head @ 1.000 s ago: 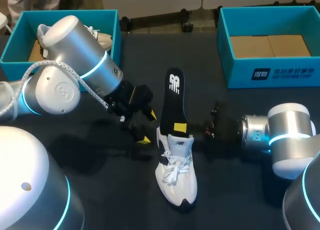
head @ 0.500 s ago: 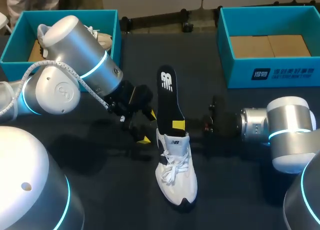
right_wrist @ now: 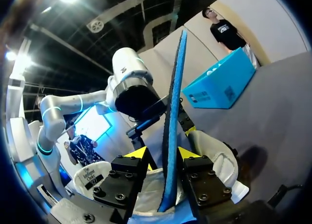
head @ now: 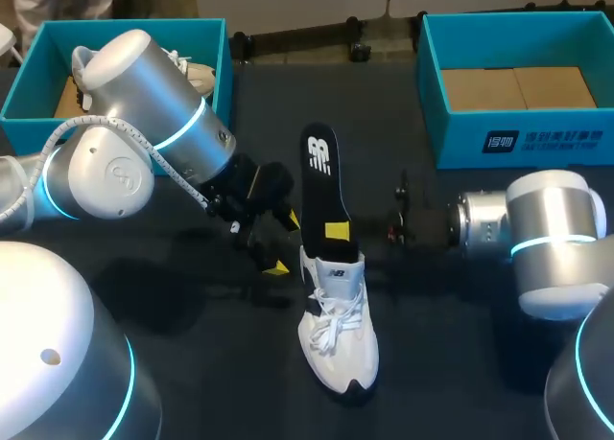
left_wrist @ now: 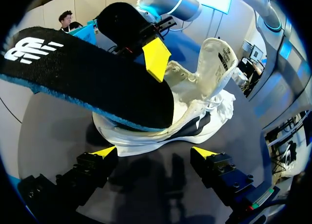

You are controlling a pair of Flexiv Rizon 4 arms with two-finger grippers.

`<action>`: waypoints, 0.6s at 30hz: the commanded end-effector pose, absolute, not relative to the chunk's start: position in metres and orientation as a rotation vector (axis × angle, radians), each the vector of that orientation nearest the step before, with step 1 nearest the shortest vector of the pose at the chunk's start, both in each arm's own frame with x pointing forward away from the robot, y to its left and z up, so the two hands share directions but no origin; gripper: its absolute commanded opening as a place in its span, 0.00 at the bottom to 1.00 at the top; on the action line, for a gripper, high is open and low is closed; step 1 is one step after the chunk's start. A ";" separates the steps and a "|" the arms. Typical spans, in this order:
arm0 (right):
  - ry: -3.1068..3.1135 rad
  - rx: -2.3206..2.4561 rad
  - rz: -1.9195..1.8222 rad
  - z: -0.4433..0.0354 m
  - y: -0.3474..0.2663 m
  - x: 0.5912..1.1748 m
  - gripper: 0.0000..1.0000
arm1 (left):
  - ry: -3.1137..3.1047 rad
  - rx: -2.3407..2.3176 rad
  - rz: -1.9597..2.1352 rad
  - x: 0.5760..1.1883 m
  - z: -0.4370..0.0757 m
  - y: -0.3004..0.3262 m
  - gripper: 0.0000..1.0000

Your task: Take the shoe out of the shoebox, open the shoe tongue, remove and reinsert the insole, then place the shoe into the shoebox

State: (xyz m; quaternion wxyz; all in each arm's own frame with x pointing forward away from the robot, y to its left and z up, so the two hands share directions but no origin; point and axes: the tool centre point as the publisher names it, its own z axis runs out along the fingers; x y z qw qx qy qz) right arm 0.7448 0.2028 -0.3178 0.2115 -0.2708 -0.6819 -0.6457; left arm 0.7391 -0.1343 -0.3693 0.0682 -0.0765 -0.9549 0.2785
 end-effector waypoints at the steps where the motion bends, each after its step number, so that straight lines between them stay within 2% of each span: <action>1: -1.926 -0.753 -1.744 -0.311 0.207 0.749 0.37 | -2.876 -0.231 0.838 0.739 -0.370 -0.135 1.00; 10: -1.949 -0.749 -1.709 -0.308 0.212 0.751 0.35 | -2.876 -0.231 0.838 0.739 -0.370 -0.135 1.00; 12: -1.941 -0.751 -1.707 -0.311 0.212 0.752 0.26 | -2.876 -0.231 0.838 0.739 -0.370 -0.135 1.00; 15: -1.928 -0.754 -1.710 -0.315 0.212 0.753 0.00 | -2.876 -0.231 0.838 0.739 -0.370 -0.135 1.00; 18: -1.923 -0.756 -1.712 -0.315 0.212 0.752 0.00 | -2.876 -0.231 0.838 0.739 -0.370 -0.135 1.00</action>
